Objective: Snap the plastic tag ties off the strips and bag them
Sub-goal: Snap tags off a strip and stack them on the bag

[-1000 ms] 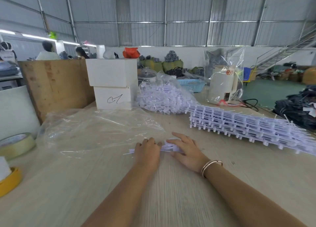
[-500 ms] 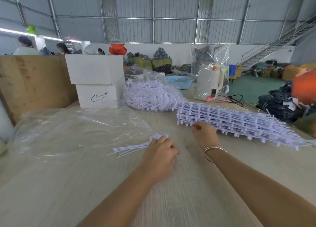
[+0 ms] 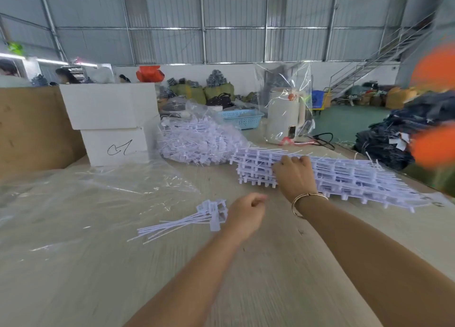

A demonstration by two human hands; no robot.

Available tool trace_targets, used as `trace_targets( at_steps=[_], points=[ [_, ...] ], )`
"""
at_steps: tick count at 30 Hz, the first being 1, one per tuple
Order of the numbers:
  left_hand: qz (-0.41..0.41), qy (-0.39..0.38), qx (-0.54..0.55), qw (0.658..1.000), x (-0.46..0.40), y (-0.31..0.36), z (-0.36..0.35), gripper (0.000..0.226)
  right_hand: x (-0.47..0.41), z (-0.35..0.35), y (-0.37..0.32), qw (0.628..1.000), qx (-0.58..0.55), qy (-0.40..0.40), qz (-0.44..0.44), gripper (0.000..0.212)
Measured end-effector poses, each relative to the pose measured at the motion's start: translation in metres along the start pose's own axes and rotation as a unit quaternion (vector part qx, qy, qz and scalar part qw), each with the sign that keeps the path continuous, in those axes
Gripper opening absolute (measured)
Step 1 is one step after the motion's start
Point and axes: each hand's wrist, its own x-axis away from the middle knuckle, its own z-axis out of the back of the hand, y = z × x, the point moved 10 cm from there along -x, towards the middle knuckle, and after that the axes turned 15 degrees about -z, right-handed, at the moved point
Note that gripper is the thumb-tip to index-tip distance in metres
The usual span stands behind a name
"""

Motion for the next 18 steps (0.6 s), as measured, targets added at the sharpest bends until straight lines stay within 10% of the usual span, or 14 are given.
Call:
trace_targets(
  at_steps=[9,18],
  points=[
    [0.165,0.172,0.375,0.896,-0.035,-0.010,-0.024,0.024,0.020,0.005,0.001,0.996,-0.060,0.002,0.070,0.017],
    [0.196,0.160,0.273,0.928,-0.048,-0.013,-0.032,0.027,0.002,-0.015,0.022,0.953,-0.238,-0.186,0.013,0.031]
  ],
)
